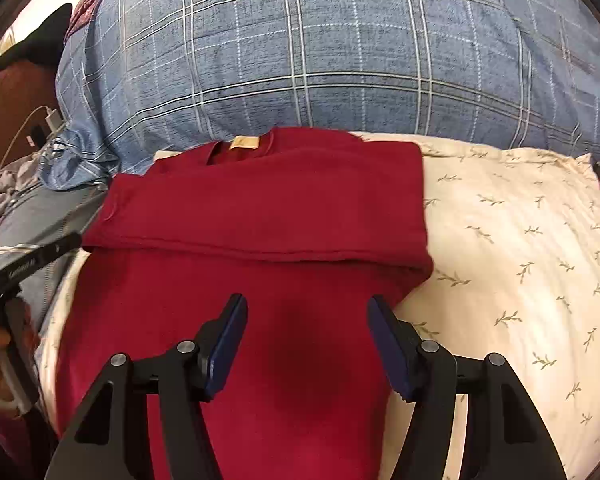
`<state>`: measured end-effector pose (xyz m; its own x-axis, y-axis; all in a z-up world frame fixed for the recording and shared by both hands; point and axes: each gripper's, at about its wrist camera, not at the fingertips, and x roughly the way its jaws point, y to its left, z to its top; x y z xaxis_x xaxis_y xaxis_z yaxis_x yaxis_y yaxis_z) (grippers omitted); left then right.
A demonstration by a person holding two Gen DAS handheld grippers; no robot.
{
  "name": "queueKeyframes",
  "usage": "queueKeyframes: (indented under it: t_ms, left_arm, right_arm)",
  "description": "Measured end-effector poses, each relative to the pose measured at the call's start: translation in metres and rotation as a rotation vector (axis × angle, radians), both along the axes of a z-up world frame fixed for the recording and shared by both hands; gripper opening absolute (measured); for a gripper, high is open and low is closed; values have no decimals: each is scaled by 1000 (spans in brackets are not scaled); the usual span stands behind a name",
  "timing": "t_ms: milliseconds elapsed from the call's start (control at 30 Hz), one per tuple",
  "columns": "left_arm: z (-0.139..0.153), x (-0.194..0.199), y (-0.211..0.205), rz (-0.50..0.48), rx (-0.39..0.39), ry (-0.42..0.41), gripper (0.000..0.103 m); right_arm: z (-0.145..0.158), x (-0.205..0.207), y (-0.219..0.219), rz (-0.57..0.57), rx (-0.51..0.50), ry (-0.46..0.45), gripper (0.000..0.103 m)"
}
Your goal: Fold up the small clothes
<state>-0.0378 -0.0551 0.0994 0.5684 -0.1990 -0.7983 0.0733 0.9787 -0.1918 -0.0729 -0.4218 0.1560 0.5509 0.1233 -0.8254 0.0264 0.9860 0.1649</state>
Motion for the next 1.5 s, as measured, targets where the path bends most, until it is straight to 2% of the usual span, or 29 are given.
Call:
queueKeyframes:
  t_ms: [133,233,333,433,467,500,533,567,600,667,767,867,933,1033,1100,1167,1233,1267,1300,1400,1500]
  left_arm:
    - [-3,-2,-4,-11,27,-13,74]
    - [-7,4,0,10,24,-17,74]
    - [-16,11,4,27,20,9,74]
    - [-21,16,6,35,25,17,74]
    - [-22,17,6,36,24,17,74]
    - [-23,18,6,35,22,16,74]
    - [-23,19,5,33,22,17,74]
    - [-24,20,5,31,26,18,74]
    - [-25,20,4,30,31,19,74]
    - [-25,21,4,27,38,20,74]
    - [-22,22,3,22,33,12,74]
    - [-12,19,0,15,13,-22,74]
    - [-4,19,-5,6,-1,-50,74]
    - [0,23,-14,-2,-4,-73,74]
    - [-3,27,-21,-19,0,-69,74]
    - [-8,29,-25,-32,23,-59,74]
    - [-16,32,-29,-51,54,-28,74]
    - [-17,32,-29,-55,60,-22,74]
    - [-18,33,-30,-57,65,-22,74]
    - [-18,33,-31,-61,75,-23,75]
    - [-16,29,-29,-66,79,-24,75]
  right_arm:
    - [-10,4,-17,-51,51,21,64]
    - [-18,6,-41,-155,82,27,64]
    - [-22,12,-50,-206,-20,6,64]
    - [-30,22,-46,-175,-154,5,63]
    - [-35,28,-44,-157,-174,12,60]
    - [-38,31,-44,-150,-169,12,45]
    - [-39,34,-46,-147,-148,3,37]
    - [-36,36,-49,-143,-110,-7,23]
    - [-35,36,-49,-142,-99,-7,24]
    - [-36,34,-42,-123,-161,10,20]
    - [-34,21,-32,-74,-234,18,20]
    - [-15,1,-39,-80,-164,9,23]
    - [4,-6,-46,-103,-76,-40,24]
    - [15,9,-38,-96,-55,-70,30]
    - [8,28,-30,-76,-40,-62,29]
    - [-11,46,-26,-72,3,1,26]
    - [-33,50,-25,-90,-29,64,23]
    - [-37,47,-24,-88,-27,50,23]
    - [-37,40,-22,-86,-41,10,23]
    - [-35,33,-15,-76,-80,16,25]
    - [-27,28,-15,-74,-78,35,27]
